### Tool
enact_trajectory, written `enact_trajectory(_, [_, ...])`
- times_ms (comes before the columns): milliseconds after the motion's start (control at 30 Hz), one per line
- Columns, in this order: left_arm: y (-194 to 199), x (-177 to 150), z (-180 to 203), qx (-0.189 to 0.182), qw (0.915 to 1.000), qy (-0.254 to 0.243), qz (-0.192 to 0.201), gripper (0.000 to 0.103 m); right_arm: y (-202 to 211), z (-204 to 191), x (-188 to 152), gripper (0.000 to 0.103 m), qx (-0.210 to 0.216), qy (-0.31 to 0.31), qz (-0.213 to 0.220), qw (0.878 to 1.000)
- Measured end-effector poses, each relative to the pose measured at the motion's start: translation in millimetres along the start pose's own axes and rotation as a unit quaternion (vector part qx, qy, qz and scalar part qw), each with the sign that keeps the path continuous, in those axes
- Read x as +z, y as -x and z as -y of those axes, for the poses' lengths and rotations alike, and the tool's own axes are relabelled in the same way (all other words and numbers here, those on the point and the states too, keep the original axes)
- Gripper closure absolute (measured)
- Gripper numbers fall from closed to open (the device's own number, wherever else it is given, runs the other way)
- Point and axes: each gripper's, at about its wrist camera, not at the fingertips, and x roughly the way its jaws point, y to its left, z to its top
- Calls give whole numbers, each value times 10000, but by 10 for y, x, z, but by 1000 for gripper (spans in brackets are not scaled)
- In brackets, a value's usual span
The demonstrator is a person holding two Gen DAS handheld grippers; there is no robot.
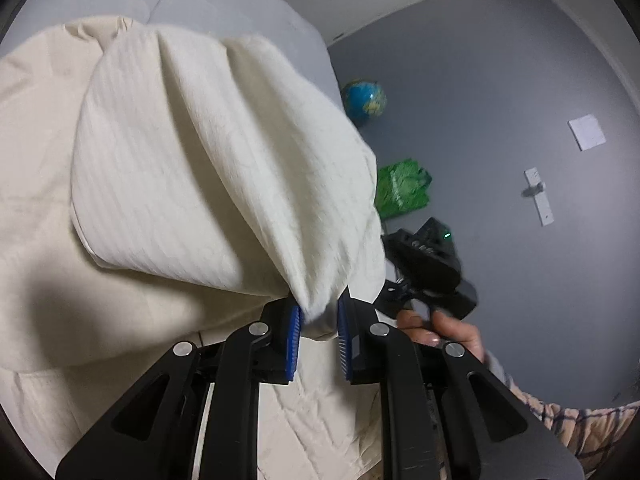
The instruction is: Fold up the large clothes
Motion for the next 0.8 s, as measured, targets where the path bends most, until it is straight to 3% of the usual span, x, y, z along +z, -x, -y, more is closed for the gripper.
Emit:
enact_trajectory(67, [6, 1, -11, 14, 10000, 29, 24, 88, 104, -79, -55, 50, -159, 10, 21, 9999])
enact_trajectory(167, [72, 27, -17, -72, 9999, 63, 143, 88, 303, -101, -224, 40, 293, -77, 93, 9995])
enact_trajectory(300, [126, 21, -27, -99, 9997, 48, 202, 88, 387, -138, -492, 36, 893, -568, 43, 9944])
enact_trajectory(467, [171, 20, -32, -86, 9996, 21, 251, 88, 60, -317, -921, 34, 1377, -916, -519, 9849])
enact_trajectory(600, [193, -4, -16, -55, 9996, 1, 272, 88, -124, -308, -935, 34, 1660, -1395, -236, 9759])
enact_trajectory(633, [203, -8, -21, -53, 9996, 10, 278, 87, -184, -340, -883, 35, 1687, -1433, -101, 9751])
enact_trajectory(733, [267, 12, -87, -56, 9994, 119, 310, 84, -200, -374, -845, 84, 1596, -1142, 104, 9805])
enact_trajectory(800, [318, 44, -130, -65, 9988, 338, 342, 71, -207, -407, -815, 91, 1617, -1067, 158, 9809])
